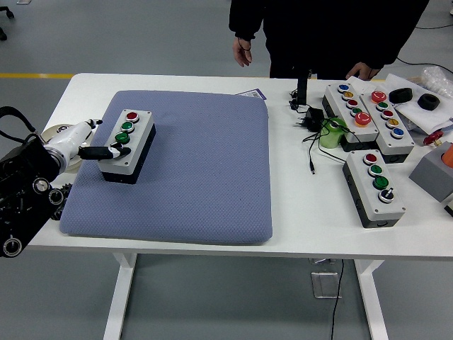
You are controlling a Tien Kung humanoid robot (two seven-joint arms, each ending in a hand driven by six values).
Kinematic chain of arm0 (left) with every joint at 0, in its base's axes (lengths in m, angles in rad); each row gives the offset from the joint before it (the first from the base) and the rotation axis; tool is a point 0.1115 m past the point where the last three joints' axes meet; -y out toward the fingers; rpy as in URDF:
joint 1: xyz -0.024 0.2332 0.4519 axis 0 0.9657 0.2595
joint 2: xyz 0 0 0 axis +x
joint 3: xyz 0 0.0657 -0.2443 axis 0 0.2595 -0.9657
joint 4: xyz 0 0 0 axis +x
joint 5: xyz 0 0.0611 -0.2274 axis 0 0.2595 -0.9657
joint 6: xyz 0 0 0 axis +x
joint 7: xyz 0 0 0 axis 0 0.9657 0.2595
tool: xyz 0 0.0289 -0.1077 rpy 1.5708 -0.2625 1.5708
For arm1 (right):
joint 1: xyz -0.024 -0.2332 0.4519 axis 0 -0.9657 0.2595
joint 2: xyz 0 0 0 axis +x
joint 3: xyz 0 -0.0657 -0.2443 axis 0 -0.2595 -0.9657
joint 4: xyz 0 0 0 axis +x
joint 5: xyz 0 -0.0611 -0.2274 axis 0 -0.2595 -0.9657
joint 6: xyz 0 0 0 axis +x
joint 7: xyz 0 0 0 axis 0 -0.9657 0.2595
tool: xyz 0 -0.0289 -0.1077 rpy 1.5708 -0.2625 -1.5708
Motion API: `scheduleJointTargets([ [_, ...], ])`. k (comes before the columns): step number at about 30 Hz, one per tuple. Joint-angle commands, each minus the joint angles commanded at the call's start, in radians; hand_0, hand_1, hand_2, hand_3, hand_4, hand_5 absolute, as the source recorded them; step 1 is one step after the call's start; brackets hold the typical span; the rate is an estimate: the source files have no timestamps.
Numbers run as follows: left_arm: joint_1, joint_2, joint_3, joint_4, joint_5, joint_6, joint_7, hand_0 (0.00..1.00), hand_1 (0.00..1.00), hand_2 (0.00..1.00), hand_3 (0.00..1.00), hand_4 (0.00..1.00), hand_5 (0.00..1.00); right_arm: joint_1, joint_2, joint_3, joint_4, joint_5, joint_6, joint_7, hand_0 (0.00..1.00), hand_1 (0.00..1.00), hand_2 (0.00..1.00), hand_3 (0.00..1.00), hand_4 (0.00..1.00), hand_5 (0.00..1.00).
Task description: Pick up the button,place it on the desk,press the button,press the button
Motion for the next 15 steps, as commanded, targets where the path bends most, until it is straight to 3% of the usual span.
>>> scheduleJointTargets([
  [7, -0.014, -0.018, 0.005, 0.005, -0.088, -0.008, 0.025, 0.998, 0.998, 0.998, 0.998, 0.998, 0.704, 0.003, -0.001, 0.004, 0.000, -0.003, 0.001, 0.001, 0.755, 0.717, 0.726, 0.590, 0.192, 0.149],
  [15, -0.029, -0.042, 0.016, 0.038, -0.111, 0.009, 0.090, 0.998, 0.998, 0.998, 0.998, 0.998, 0.721, 0.003, -0.002, 0.009, 0.000, -0.006, 0.000, 0.002, 0.755, 0.717, 0.726, 0.590, 0.192, 0.149],
])
